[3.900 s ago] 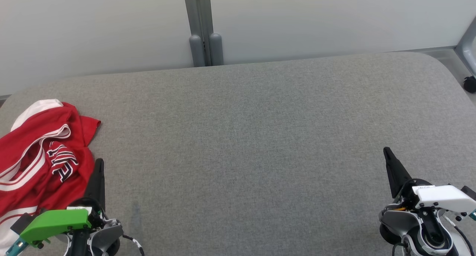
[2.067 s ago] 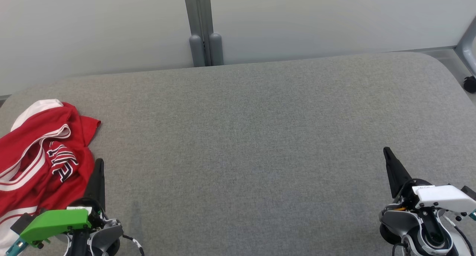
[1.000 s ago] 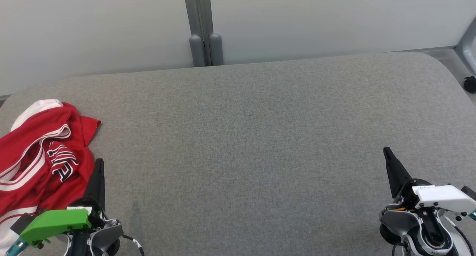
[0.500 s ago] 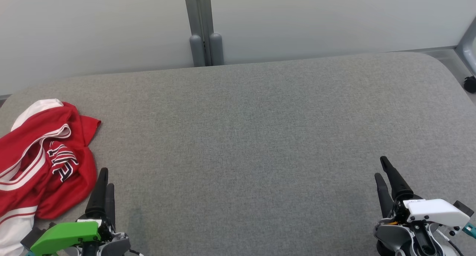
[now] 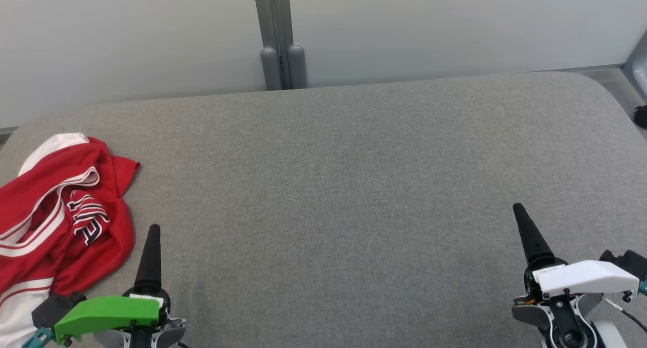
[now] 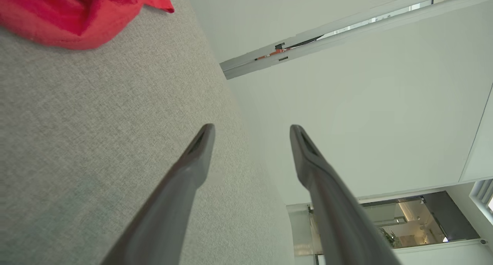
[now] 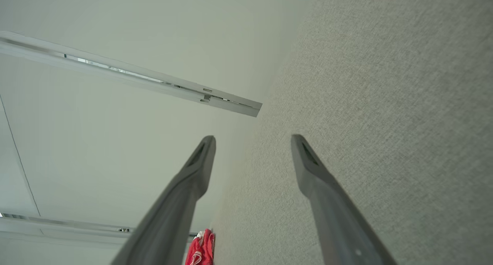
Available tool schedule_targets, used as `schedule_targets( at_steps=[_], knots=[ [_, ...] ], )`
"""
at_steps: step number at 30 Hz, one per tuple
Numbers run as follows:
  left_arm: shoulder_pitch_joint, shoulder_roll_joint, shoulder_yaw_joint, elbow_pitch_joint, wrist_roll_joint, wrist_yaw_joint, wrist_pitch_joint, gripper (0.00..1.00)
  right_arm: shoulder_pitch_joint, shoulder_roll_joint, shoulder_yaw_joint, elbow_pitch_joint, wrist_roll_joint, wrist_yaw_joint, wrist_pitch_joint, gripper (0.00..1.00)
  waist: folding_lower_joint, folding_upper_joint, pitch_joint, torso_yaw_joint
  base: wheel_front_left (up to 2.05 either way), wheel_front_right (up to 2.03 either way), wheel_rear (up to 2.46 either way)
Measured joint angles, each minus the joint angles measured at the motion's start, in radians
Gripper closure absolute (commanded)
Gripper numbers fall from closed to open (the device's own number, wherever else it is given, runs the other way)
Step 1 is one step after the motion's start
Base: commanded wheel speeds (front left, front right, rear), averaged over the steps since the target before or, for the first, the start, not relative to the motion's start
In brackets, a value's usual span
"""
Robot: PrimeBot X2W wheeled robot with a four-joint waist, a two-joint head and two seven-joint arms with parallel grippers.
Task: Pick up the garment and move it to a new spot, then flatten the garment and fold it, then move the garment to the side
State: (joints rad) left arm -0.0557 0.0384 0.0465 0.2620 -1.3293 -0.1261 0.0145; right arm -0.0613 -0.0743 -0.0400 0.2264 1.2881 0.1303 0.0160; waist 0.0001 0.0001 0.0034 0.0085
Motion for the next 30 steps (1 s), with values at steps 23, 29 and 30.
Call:
schedule_targets(
  at_steps=[23,29,30],
  knots=[
    [0.005,0.016,-0.058,-0.002,0.524,0.043,-0.085,0.0,0.01,-0.007,0.043,-0.005,-0.5,0.0,-0.084,0.0,0.0,0.0,0.002,0.001,0.0,0.0,0.0],
    [0.006,0.035,-0.096,-0.007,0.611,0.061,-0.104,0.0,0.01,-0.008,0.049,0.008,-0.585,0.0,-0.103,0.0,0.0,0.0,0.002,0.001,0.0,0.0,0.0],
    [0.008,0.037,-0.1,-0.007,0.625,0.065,-0.106,0.0,0.01,-0.009,0.05,0.01,-0.601,0.0,-0.107,0.0,0.0,0.0,0.002,0.002,0.0,0.0,0.0]
  ],
)
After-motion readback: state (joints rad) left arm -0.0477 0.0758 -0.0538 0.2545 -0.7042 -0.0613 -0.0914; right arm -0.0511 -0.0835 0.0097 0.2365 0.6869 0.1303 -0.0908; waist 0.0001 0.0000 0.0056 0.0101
